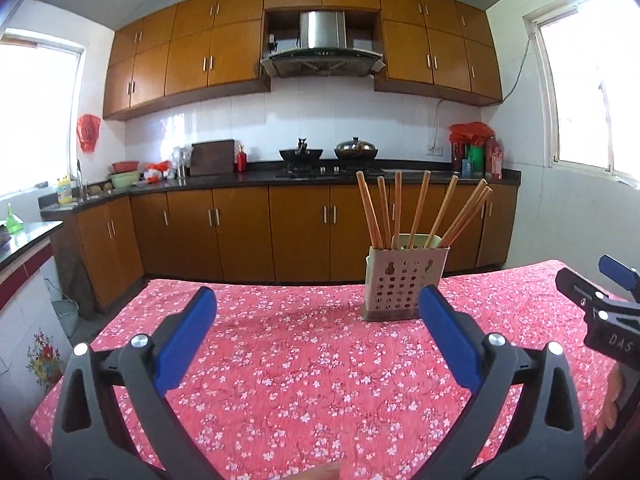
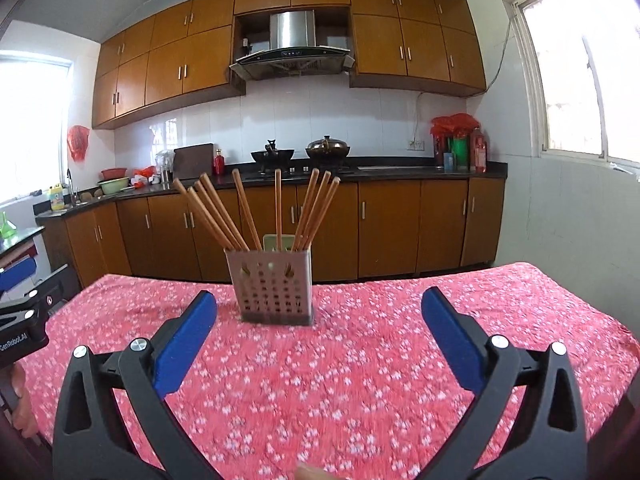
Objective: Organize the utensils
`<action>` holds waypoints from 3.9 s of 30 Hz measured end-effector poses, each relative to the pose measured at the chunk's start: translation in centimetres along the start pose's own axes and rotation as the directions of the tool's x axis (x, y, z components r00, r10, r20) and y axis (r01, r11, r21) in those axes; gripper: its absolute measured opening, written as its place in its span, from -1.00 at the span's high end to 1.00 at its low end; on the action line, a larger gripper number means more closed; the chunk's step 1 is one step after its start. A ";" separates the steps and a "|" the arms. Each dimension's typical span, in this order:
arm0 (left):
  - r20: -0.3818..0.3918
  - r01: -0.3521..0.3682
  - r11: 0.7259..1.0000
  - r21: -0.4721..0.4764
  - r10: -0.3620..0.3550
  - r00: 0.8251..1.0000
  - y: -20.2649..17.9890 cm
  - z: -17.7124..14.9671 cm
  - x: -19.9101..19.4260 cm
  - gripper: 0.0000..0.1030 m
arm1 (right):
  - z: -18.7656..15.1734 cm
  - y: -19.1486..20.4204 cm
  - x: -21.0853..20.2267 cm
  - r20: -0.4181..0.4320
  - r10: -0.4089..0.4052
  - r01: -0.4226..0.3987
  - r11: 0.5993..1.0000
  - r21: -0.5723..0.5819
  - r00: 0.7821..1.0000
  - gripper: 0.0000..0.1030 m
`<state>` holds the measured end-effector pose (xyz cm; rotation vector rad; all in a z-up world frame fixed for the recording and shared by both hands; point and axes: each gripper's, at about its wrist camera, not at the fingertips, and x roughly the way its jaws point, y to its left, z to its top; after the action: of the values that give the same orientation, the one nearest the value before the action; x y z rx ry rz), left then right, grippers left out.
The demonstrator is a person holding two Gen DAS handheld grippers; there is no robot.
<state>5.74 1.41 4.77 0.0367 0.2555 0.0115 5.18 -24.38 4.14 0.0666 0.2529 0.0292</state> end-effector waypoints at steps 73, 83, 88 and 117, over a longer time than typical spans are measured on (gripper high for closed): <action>-0.108 0.016 1.000 -0.008 -0.017 0.994 -0.5 -6.5 -0.1 -0.92 | -6.1 0.5 -0.8 -0.133 -0.008 0.007 1.000 -0.008 0.991 -0.97; -0.115 0.021 1.000 -0.011 -0.022 0.993 0.0 -6.7 0.0 -0.92 | -6.3 0.6 -0.7 -0.136 -0.011 0.010 1.000 -0.004 0.991 -0.97; -0.115 0.021 1.000 -0.011 -0.022 0.993 -0.1 -6.7 0.0 -0.92 | -6.2 0.6 -0.7 -0.136 -0.011 0.011 1.000 -0.004 0.991 -0.97; -0.118 0.020 1.000 -0.010 -0.021 0.993 0.0 -6.9 0.1 -0.92 | -6.4 0.6 -0.6 -0.141 -0.009 0.009 1.000 -0.001 0.990 -0.97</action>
<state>4.07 1.62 -1.90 0.0243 0.3737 -0.0060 2.96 -23.37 -1.84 0.0630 0.3941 0.0252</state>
